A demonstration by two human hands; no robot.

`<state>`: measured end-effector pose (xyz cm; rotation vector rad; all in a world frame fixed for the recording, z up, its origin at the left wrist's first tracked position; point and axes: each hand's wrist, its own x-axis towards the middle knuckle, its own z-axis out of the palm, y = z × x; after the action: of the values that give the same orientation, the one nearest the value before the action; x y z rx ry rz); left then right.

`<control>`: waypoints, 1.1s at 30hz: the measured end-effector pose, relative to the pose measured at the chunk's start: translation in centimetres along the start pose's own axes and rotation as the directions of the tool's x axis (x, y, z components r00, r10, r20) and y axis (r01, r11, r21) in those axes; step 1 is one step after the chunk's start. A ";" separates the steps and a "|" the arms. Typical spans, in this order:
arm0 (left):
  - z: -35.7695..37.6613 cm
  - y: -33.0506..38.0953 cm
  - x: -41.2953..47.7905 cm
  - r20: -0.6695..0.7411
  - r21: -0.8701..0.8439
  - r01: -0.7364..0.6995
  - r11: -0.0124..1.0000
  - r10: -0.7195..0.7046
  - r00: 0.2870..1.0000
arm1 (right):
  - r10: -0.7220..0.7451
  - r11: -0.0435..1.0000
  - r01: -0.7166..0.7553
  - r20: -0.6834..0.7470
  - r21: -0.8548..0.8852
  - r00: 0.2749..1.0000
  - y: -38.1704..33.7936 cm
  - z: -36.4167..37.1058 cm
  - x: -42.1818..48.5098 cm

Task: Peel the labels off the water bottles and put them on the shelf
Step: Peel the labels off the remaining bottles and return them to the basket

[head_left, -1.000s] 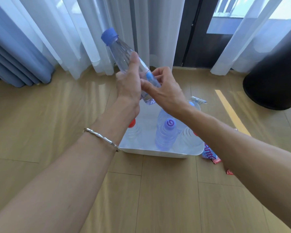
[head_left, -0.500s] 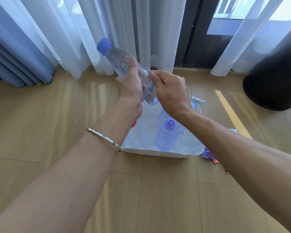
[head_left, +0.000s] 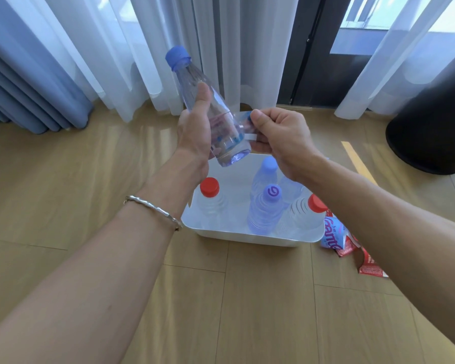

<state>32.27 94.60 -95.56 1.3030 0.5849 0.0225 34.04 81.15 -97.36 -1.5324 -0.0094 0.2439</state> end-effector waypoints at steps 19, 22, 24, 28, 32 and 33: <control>0.0 0.0 0.0 -0.021 -0.005 -0.095 0.995 0.095 0.995 | 0.059 0.996 -0.080 0.331 0.049 0.942 1.1 0.5 -0.9; 0.1 0.1 0.1 -0.020 0.003 -0.111 0.994 0.111 0.994 | -0.025 0.996 0.007 0.210 0.086 0.977 0.4 0.6 -0.7; 0.2 0.1 -0.1 -0.033 0.008 -0.139 0.990 0.140 0.990 | -0.055 0.993 0.070 0.145 -0.100 0.988 0.2 0.5 -0.5; 0.5 0.0 -0.4 -0.029 0.004 -0.160 0.987 0.160 0.987 | -0.063 0.970 0.095 0.148 -0.222 0.987 0.5 1.0 -1.2; 0.7 -0.1 -0.4 -0.034 0.038 -0.151 0.988 0.152 0.988 | -0.107 0.958 0.124 0.076 -0.260 0.991 0.7 1.7 -1.5; 0.8 -0.1 -0.4 -0.034 0.030 -0.145 0.989 0.146 0.989 | -0.135 0.944 0.151 0.072 -0.292 0.988 0.7 1.8 -1.5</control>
<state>32.23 93.74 -95.42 1.3721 0.5213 0.1589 32.15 82.68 -97.77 -1.8159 -0.2062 0.1706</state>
